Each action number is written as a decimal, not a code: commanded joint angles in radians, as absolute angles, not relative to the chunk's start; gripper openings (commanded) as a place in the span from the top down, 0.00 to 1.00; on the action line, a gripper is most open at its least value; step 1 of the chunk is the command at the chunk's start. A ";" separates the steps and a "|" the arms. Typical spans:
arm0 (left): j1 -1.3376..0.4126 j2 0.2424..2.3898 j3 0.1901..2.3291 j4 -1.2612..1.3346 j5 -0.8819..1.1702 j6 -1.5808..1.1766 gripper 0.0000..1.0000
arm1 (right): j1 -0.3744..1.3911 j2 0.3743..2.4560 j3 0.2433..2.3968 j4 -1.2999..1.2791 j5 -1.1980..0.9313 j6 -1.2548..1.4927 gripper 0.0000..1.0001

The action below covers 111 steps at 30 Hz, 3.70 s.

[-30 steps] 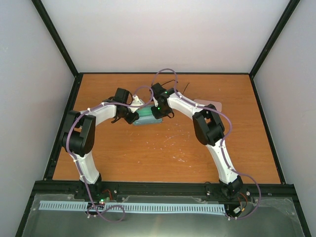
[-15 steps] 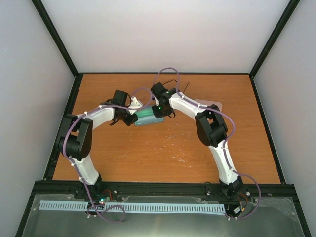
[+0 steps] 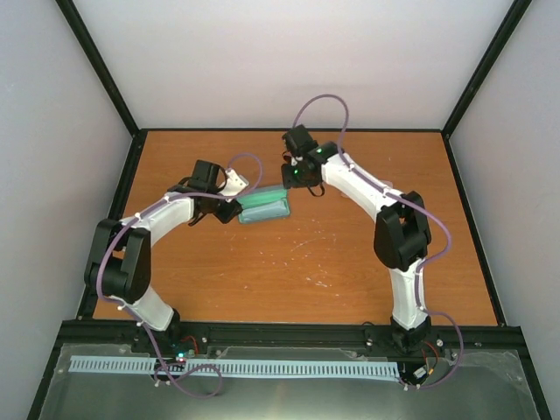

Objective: Organize the sunglasses
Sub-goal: Place the glasses cleaning cloth in the sunglasses case, then pick up the sunglasses from the center of the board, then fold the sunglasses.

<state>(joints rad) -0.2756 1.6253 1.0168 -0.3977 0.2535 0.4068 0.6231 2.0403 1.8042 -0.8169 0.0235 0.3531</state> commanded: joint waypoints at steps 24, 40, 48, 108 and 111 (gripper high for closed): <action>0.025 1.790 1.318 -0.403 0.296 0.470 0.36 | 0.397 2.442 2.249 -0.842 -0.349 1.328 0.41; 0.143 1.833 1.349 -0.406 0.334 0.466 0.36 | 0.396 2.477 2.223 -0.726 -0.235 1.471 0.41; 0.149 1.866 1.381 -0.415 0.337 0.459 0.36 | 0.387 2.489 2.196 -0.690 -0.201 1.534 0.41; 0.038 1.947 1.686 -0.542 0.756 0.361 0.40 | 0.255 2.273 2.101 -0.668 -0.578 0.826 0.97; 0.005 1.947 1.730 -0.506 0.811 0.289 0.40 | 0.262 2.278 2.092 -0.671 -0.728 0.703 0.97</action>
<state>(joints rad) 0.0448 1.9827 1.6489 -0.5312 0.6739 0.3870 0.2516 2.2845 2.1117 -0.6643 -0.4892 0.9501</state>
